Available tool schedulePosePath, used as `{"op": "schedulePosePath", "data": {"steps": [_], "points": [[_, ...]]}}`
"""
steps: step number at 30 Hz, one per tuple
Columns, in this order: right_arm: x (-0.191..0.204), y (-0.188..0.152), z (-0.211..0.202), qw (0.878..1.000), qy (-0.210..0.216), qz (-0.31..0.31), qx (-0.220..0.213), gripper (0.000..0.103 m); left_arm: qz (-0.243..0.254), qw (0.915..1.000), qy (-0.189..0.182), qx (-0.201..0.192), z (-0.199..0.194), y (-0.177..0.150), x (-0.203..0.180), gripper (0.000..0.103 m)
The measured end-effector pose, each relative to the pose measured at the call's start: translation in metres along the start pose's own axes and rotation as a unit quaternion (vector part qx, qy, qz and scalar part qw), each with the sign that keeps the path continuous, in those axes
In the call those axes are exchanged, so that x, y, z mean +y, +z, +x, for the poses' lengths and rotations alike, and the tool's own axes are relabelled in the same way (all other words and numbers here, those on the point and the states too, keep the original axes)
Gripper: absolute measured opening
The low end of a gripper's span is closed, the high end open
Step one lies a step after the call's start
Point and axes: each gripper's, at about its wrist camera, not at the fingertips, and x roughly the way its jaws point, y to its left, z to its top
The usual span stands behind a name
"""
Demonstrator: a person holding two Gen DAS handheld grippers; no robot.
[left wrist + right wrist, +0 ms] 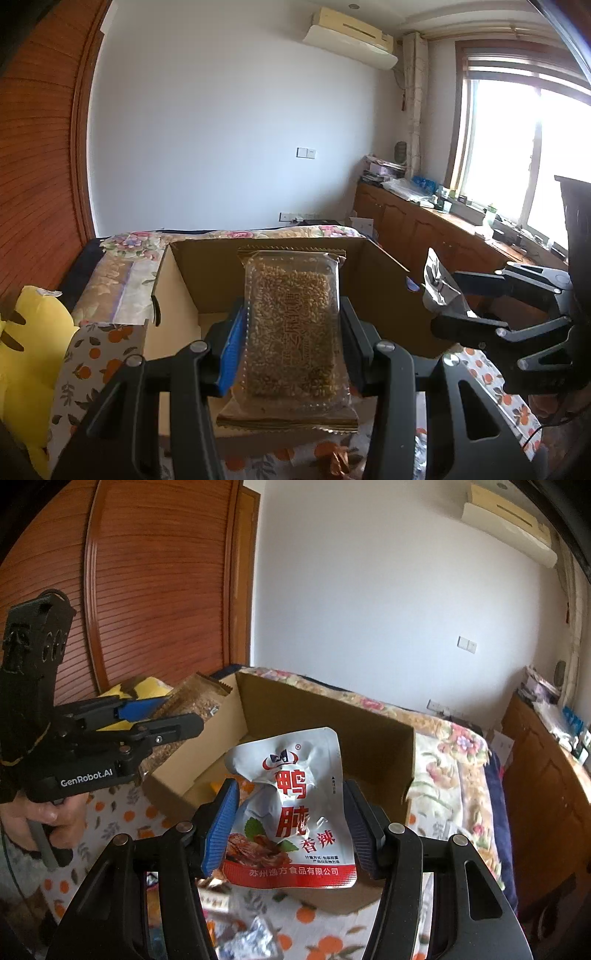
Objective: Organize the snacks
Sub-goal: 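Lift the grain bar and duck pouch and carry both over the box, then open both tools to drop the grain bar and duck pouch into the box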
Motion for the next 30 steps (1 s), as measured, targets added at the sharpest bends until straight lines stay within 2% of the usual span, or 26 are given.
{"op": "schedulePosePath", "data": {"steps": [9, 18, 30], "points": [[-0.008, 0.014, 0.035, 1.0, -0.008, 0.007, -0.001, 0.058, -0.003, 1.0, 0.002, 0.006, 0.024, -0.001, 0.006, 0.046], [-0.016, 0.006, 0.065, 0.999, -0.013, 0.026, 0.013, 0.058, -0.008, 0.9998, -0.001, 0.02, 0.035, -0.008, 0.01, 0.047], [-0.016, -0.01, 0.087, 0.998, -0.013, 0.032, 0.048, 0.061, -0.015, 0.9996, -0.003, 0.025, 0.039, -0.013, 0.01, 0.057]]}}
